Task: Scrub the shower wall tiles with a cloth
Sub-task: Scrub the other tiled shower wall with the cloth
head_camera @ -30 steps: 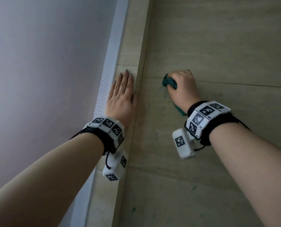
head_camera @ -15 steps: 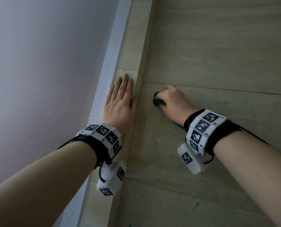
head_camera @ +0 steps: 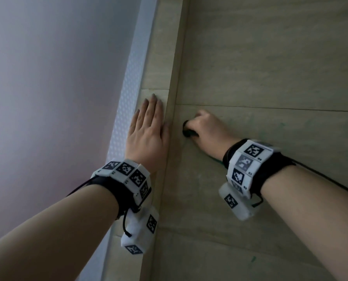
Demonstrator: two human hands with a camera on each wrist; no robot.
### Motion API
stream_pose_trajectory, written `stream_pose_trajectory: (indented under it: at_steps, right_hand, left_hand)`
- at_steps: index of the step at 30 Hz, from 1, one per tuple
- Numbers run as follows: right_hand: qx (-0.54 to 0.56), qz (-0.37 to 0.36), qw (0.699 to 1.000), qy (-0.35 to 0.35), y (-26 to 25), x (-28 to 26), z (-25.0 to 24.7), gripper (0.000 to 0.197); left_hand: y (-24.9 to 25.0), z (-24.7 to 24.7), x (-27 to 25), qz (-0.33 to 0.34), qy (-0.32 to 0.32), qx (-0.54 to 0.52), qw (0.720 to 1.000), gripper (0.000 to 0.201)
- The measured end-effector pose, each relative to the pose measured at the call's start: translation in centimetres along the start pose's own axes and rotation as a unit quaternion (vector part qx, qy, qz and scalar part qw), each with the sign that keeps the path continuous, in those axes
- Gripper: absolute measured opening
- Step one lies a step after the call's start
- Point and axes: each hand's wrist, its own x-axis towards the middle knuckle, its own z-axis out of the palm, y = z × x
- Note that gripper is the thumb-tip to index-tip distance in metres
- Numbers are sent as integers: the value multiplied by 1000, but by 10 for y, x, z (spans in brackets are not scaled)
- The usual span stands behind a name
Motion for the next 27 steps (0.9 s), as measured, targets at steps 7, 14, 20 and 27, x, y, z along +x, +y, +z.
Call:
stream_pose_trajectory:
  at_steps: [7,14,20,27]
  right_hand:
    - [32,136,987,85,15,10,-15,25]
    - [21,56,998,22,14,1,-16,24]
    - [44,107,989,88,13,54,-16,22]
    - [33,7,999,-3,-6,27,1,24]
  left_hand:
    - [2,-1,0,-5,-7,-7,1000,60]
    - [1,-1,0,-3,-9,-8,1000,60]
    - [-1,1,-1,4,6,-18,1000,58]
    - [0,0,0,-3,1,-29,1000,58]
